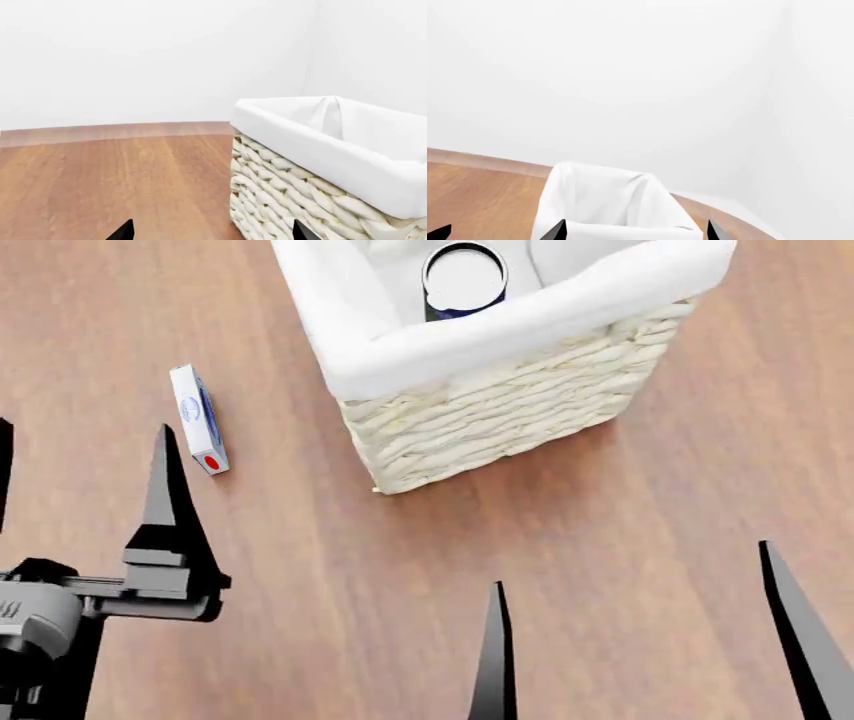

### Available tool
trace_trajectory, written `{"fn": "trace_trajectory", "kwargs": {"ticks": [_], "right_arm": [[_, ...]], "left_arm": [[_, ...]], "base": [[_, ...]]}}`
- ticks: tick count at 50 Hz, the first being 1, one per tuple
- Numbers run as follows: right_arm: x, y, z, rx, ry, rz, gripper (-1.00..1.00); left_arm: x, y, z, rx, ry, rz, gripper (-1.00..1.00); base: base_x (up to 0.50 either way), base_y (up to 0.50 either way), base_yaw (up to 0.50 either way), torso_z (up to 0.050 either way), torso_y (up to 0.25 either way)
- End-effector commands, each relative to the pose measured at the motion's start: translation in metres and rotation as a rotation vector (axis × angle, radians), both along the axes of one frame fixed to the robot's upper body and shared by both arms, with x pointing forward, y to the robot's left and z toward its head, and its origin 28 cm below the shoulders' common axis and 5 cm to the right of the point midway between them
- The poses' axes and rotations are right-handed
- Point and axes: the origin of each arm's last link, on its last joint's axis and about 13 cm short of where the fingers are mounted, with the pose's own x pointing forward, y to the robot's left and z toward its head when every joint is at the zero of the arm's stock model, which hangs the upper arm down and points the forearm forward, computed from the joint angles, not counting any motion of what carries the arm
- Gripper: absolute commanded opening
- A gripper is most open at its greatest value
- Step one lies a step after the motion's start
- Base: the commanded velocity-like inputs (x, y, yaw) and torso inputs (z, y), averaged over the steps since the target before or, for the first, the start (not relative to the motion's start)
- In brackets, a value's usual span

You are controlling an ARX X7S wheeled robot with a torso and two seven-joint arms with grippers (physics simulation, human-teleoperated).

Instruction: Pick up the alphabet soup and the cream cheese box, and put them in the basket.

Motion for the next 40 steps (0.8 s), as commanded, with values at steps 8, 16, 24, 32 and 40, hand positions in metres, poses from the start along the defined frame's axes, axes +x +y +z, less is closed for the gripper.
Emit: {"fn": "trace_trajectory", "kwargs": {"ticks": [8, 16, 24, 32, 40], "right_arm": [[0.000, 0.001, -0.004, 0.001, 0.025, -0.002, 1.00], [0.002, 0.001, -0.005, 0.001, 0.034, -0.003, 1.00], [0.002, 0.002, -0.006, 0.001, 0.041, 0.001, 1.00], [0.001, 0.002, -0.007, 0.001, 0.046, 0.002, 1.00], [0.000, 0.001, -0.006, -0.001, 0.047, 0.000, 1.00]], "left_arm": [[0.047, -0.005, -0.006, -0.047, 0.083, -0.024, 1.00], [0.059, -0.005, -0.015, -0.056, 0.133, -0.028, 1.00], [0.076, -0.006, -0.021, -0.072, 0.195, -0.032, 1.00], [0.089, -0.006, -0.031, -0.072, 0.250, 0.010, 1.00], [0.094, -0.007, -0.038, -0.072, 0.274, 0.025, 1.00]], "base": [[0.00, 0.00, 0.00, 0.000, 0.000], [0.00, 0.00, 0.00, 0.000, 0.000], [0.00, 0.00, 0.00, 0.000, 0.000], [0.00, 0.00, 0.00, 0.000, 0.000], [0.00, 0.00, 0.00, 0.000, 0.000]]}}
